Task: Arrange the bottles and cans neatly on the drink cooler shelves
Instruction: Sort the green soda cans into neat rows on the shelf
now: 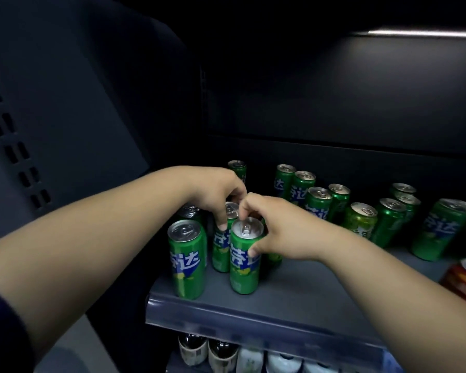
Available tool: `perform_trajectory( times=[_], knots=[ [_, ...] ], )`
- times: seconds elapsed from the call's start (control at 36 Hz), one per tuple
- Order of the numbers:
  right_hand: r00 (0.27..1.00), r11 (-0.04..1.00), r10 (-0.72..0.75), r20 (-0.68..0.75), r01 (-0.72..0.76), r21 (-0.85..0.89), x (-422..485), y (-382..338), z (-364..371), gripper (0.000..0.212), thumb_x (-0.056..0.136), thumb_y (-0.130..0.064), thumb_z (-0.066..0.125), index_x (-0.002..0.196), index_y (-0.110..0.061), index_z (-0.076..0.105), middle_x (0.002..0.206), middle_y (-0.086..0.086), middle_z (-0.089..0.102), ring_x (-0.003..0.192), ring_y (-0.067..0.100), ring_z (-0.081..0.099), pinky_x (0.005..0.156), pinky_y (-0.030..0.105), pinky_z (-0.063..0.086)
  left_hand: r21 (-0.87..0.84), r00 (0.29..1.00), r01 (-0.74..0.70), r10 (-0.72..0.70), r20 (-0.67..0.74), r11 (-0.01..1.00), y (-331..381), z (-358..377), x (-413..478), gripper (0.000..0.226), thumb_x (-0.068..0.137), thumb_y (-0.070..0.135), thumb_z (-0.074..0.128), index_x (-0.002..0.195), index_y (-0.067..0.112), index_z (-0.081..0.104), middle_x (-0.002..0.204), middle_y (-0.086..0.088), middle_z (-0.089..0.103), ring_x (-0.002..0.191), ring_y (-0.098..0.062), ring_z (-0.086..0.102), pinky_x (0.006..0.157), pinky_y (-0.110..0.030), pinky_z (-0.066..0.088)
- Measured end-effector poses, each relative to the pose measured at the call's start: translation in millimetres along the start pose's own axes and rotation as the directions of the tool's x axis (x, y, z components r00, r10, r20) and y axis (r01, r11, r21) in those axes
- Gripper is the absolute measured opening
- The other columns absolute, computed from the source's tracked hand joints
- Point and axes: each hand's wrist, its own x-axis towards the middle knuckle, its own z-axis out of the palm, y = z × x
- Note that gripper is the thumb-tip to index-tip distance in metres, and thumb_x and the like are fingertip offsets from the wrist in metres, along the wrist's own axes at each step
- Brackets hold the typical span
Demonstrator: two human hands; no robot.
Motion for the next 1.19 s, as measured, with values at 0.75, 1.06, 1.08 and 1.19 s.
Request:
perform_trajectory(
  times=[0.75, 1.06, 1.08, 1.19],
  knots=[
    [0.984, 0.991, -0.125, -0.129, 0.116, -0.069, -1, -20, 34, 0.055, 0.072, -0.028, 0.086, 0.118, -0.029, 0.055, 0.114, -0.016, 0.052, 0.099, 0.000, 0.049, 0.085, 0.008, 0.039, -0.283, 0.919, 0.038, -0.145, -0.368, 0.958, -11, 16, -91, 0.051, 0.075, 0.030, 0.082, 0.122, 0.034, 0.063, 0.118, 0.011, 0.061, 0.108, -0.007, 0.057, 0.087, -0.023, 0.045],
    [0.970, 0.994, 0.011, -0.241, 0.015, 0.107, -12, -4, 63, 0.054, 0.072, -0.037, 0.087, 0.117, -0.032, 0.057, 0.111, -0.012, 0.054, 0.101, 0.010, 0.054, 0.087, 0.038, 0.054, -0.299, 0.897, 0.093, -0.211, -0.389, 0.950, -14, 64, -118, 0.040, 0.062, 0.029, 0.091, 0.096, 0.033, 0.072, 0.100, 0.010, 0.060, 0.090, -0.007, 0.058, 0.084, -0.030, 0.049],
    [0.969, 0.993, 0.021, -0.247, 0.007, 0.115, -11, -4, 64, 0.053, 0.072, -0.037, 0.087, 0.116, -0.031, 0.057, 0.111, -0.011, 0.055, 0.100, 0.010, 0.055, 0.087, 0.039, 0.054, -0.296, 0.893, 0.098, -0.215, -0.395, 0.950, -14, 65, -118, 0.039, 0.063, 0.027, 0.091, 0.096, 0.033, 0.073, 0.100, 0.011, 0.061, 0.090, -0.006, 0.059, 0.084, -0.028, 0.049],
    [0.968, 0.989, 0.028, -0.250, 0.009, 0.148, -8, -6, 65, 0.048, 0.074, -0.031, 0.087, 0.114, -0.026, 0.061, 0.113, -0.007, 0.058, 0.104, 0.013, 0.057, 0.090, 0.037, 0.052, -0.330, 0.891, 0.101, -0.233, -0.390, 0.939, -15, 66, -117, 0.036, 0.065, 0.023, 0.091, 0.094, 0.036, 0.074, 0.100, 0.011, 0.065, 0.091, -0.005, 0.061, 0.085, -0.027, 0.050]
  ],
)
